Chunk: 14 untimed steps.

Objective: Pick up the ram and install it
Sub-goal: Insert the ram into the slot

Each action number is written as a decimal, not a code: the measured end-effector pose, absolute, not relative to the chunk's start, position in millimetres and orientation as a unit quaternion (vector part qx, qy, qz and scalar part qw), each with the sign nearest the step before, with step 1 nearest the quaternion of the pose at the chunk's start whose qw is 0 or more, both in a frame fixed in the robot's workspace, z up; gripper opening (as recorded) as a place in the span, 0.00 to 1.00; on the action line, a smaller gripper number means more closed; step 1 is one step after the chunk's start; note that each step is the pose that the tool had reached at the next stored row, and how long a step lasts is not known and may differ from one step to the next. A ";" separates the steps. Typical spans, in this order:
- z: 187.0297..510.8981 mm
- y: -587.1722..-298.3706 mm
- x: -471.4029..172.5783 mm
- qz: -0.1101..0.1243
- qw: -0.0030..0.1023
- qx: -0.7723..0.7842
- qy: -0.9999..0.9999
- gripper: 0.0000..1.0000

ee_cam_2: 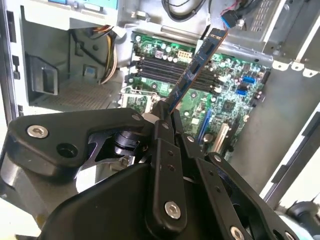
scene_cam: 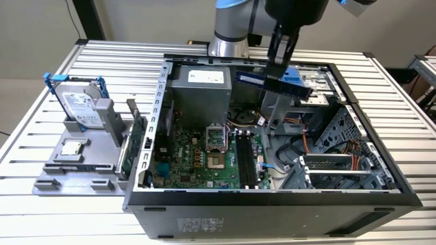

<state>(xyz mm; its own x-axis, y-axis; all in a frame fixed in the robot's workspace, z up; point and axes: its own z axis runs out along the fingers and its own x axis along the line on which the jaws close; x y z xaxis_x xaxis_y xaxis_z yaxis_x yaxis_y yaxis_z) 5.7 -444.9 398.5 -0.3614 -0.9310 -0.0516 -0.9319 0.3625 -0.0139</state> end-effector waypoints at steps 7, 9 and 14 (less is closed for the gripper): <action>398.5 -444.9 5.6 0.008 0.026 -0.529 0.848 0.00; 398.5 -444.9 5.7 0.008 0.026 -0.519 0.854 0.00; 398.5 -445.0 5.7 0.007 0.026 -0.498 0.867 0.00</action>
